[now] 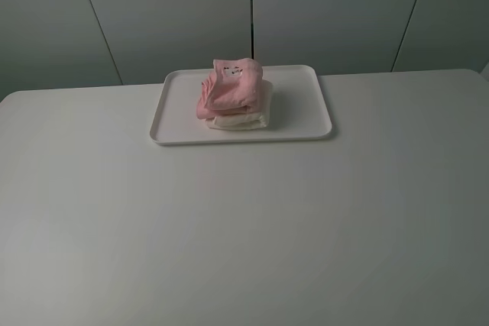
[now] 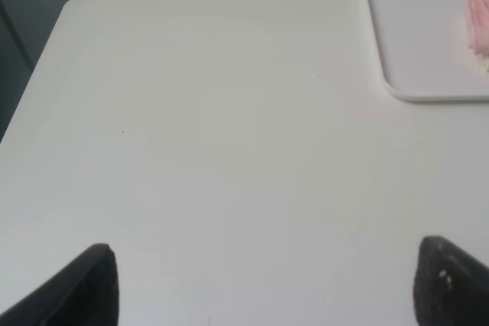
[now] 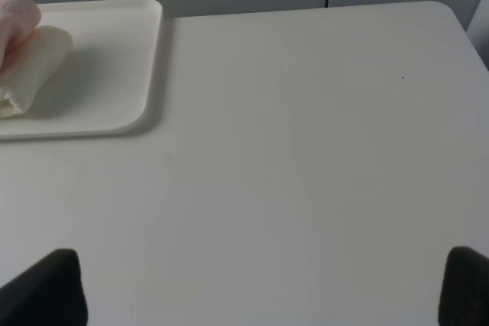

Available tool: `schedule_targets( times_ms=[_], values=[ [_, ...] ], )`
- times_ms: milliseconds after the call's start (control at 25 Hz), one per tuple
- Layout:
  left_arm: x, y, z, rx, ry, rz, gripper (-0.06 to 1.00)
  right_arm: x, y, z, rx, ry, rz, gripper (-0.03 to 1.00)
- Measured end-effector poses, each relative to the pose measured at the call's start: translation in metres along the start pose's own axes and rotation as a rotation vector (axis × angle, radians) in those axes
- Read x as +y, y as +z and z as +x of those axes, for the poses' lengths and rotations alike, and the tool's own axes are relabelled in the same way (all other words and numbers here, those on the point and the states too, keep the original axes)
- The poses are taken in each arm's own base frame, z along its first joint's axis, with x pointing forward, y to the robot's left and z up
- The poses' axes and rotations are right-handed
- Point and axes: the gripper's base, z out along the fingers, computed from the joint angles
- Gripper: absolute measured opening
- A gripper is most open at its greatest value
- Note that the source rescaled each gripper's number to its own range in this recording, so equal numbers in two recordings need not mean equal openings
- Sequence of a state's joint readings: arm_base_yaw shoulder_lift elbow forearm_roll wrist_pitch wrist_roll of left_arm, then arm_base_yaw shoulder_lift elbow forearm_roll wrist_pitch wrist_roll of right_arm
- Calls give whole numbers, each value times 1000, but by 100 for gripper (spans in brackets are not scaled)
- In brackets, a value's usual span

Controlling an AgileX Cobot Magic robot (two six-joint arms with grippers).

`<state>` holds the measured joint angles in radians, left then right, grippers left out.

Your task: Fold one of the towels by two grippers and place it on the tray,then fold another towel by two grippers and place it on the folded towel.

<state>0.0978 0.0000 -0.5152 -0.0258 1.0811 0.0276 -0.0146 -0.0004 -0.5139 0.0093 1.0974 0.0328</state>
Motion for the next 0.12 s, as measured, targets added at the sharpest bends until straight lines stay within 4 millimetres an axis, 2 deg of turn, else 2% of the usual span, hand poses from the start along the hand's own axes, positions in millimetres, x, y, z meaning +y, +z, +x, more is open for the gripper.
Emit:
schedule_targets(
  times_ms=[120],
  values=[
    [0, 0, 0, 0, 0, 0, 99, 0, 0, 0, 0, 0, 0, 100]
  ],
)
